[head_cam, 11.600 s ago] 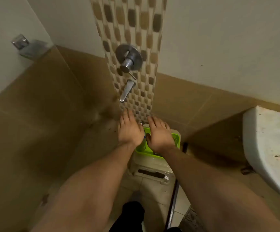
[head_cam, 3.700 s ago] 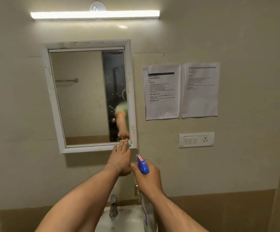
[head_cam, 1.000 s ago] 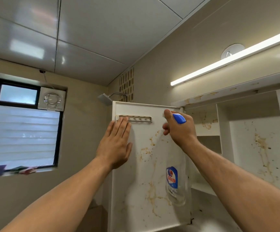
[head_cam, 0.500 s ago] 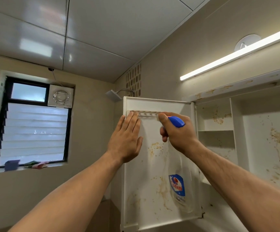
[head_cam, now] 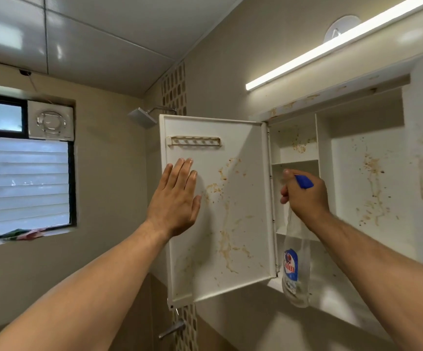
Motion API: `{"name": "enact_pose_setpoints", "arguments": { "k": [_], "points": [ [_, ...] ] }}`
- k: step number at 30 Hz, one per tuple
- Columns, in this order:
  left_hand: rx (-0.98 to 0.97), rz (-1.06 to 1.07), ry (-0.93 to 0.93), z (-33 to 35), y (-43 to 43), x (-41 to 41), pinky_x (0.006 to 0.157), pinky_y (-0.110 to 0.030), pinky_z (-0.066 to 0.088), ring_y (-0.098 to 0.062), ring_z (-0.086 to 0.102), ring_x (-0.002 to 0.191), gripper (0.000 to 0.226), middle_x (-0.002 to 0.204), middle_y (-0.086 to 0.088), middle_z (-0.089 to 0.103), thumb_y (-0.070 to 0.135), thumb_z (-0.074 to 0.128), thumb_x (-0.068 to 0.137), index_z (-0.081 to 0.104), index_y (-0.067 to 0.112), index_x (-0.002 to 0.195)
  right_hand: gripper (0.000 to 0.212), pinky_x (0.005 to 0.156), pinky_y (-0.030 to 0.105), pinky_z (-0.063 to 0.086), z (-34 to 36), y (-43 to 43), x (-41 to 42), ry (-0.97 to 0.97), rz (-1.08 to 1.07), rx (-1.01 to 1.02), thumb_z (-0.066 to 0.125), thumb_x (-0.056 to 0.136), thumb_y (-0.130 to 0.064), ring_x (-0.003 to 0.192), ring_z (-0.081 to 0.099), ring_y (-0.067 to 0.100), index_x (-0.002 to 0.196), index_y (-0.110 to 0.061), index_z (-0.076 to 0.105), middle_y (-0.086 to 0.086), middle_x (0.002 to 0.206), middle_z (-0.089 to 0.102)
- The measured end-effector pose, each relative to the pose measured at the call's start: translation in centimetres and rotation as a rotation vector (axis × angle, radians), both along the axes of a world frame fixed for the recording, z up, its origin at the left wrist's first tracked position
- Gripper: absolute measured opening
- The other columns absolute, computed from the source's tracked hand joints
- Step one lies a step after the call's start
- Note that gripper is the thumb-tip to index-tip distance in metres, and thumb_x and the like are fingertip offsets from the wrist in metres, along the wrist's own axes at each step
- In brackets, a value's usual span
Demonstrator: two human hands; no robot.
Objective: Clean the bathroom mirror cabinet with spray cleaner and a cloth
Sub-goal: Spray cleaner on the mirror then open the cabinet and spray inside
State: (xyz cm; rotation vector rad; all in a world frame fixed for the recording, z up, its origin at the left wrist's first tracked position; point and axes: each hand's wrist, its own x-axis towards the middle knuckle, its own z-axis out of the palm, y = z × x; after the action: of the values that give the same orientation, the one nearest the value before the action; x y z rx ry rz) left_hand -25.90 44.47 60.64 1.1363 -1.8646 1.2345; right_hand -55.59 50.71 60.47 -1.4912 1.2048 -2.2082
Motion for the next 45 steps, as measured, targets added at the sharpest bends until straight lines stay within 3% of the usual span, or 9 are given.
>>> {"name": "enact_pose_setpoints", "arguments": {
  "k": [12, 19, 23, 27, 31, 35, 38, 43, 45],
  "points": [
    [-0.013, 0.021, 0.095, -3.0, 0.2, 2.7, 0.13, -0.053, 0.0, -0.032, 0.0, 0.161, 0.077, 0.173, -0.017, 0.003, 0.045, 0.032, 0.1, 0.016, 0.003, 0.163, 0.009, 0.053, 0.02, 0.055, -5.7, 1.4, 6.7, 0.142, 0.227, 0.006, 0.068, 0.099, -0.03, 0.056, 0.065, 0.009, 0.107, -0.03, 0.072, 0.0, 0.066, 0.069],
    [0.015, 0.063, 0.079, -4.7, 0.4, 3.1, 0.13, -0.054, 0.001, -0.031, -0.005, 0.161, 0.078, 0.173, -0.016, -0.001, 0.047, 0.029, 0.101, 0.011, 0.004, 0.164, 0.03, 0.068, 0.022, 0.061, -11.7, 0.8, 9.4, 0.181, 0.287, 0.114, 0.071, 0.095, -0.041, 0.075, 0.072, 0.012, 0.124, -0.033, 0.07, -0.003, 0.085, 0.073],
    [0.051, 0.088, 0.089, -5.8, 0.6, 3.4, 0.13, -0.053, -0.001, -0.03, -0.007, 0.161, 0.079, 0.173, -0.015, -0.003, 0.047, 0.027, 0.101, 0.009, 0.003, 0.164, 0.005, 0.069, 0.024, 0.062, -13.3, -0.2, 7.1, 0.071, 0.041, 0.115, 0.065, 0.098, -0.044, 0.074, 0.068, 0.007, 0.099, -0.045, 0.07, -0.015, 0.085, 0.071],
    [0.078, 0.094, 0.092, -6.8, 0.7, 3.6, 0.13, -0.053, -0.001, -0.03, -0.007, 0.161, 0.079, 0.173, -0.015, -0.003, 0.047, 0.026, 0.101, 0.008, 0.003, 0.164, 0.018, 0.073, 0.037, 0.061, -14.3, -1.4, 3.7, -0.082, -0.129, 0.15, 0.061, 0.102, -0.04, 0.078, 0.071, 0.029, 0.09, -0.027, 0.066, 0.011, 0.088, 0.071],
    [0.075, 0.1, 0.064, -7.9, 0.5, 3.3, 0.13, -0.053, 0.0, -0.03, -0.009, 0.161, 0.08, 0.173, -0.015, -0.007, 0.047, 0.028, 0.101, 0.006, 0.004, 0.164, 0.021, 0.073, 0.039, 0.062, -17.4, -1.8, 3.4, -0.077, -0.122, 0.267, 0.061, 0.101, -0.041, 0.079, 0.069, 0.027, 0.092, -0.025, 0.07, 0.003, 0.084, 0.069],
    [0.099, 0.134, 0.107, -9.2, 0.2, 3.1, 0.13, -0.052, -0.004, -0.03, -0.016, 0.16, 0.084, 0.172, -0.014, -0.017, 0.045, 0.038, 0.102, -0.002, 0.005, 0.164, 0.004, 0.081, 0.036, 0.064, -19.7, -1.3, 6.4, -0.032, 0.076, 0.32, 0.065, 0.098, -0.042, 0.083, 0.072, 0.016, 0.098, -0.04, 0.068, -0.006, 0.095, 0.073],
    [0.1, 0.17, 0.127, -10.0, 0.1, 3.2, 0.129, -0.05, -0.009, -0.028, -0.017, 0.16, 0.082, 0.172, -0.013, -0.019, 0.046, 0.032, 0.102, -0.004, 0.005, 0.164, 0.028, 0.078, 0.024, 0.063, -20.4, -0.6, 10.1, 0.043, 0.323, 0.352, 0.07, 0.095, -0.043, 0.085, 0.074, 0.009, 0.122, -0.038, 0.068, -0.007, 0.102, 0.074],
    [0.116, 0.182, 0.122, -10.7, 0.7, 4.3, 0.129, -0.055, -0.002, -0.026, -0.014, 0.16, 0.078, 0.173, -0.01, -0.016, 0.044, 0.026, 0.102, -0.002, 0.008, 0.165, 0.019, 0.067, 0.01, 0.055, -21.9, 1.1, 14.2, 0.132, 0.366, 0.245, 0.073, 0.092, -0.047, 0.084, 0.07, -0.001, 0.112, -0.046, 0.07, -0.019, 0.095, 0.073],
    [0.119, 0.189, 0.132, -11.0, 1.1, 4.8, 0.129, -0.055, -0.002, -0.026, -0.014, 0.16, 0.077, 0.173, -0.01, -0.015, 0.042, 0.032, 0.104, -0.002, 0.008, 0.165, 0.02, 0.068, 0.017, 0.058, -22.7, 1.3, 14.6, 0.108, 0.428, 0.259, 0.073, 0.093, -0.046, 0.08, 0.073, 0.006, 0.112, -0.045, 0.071, -0.011, 0.092, 0.075]
  ]
}}
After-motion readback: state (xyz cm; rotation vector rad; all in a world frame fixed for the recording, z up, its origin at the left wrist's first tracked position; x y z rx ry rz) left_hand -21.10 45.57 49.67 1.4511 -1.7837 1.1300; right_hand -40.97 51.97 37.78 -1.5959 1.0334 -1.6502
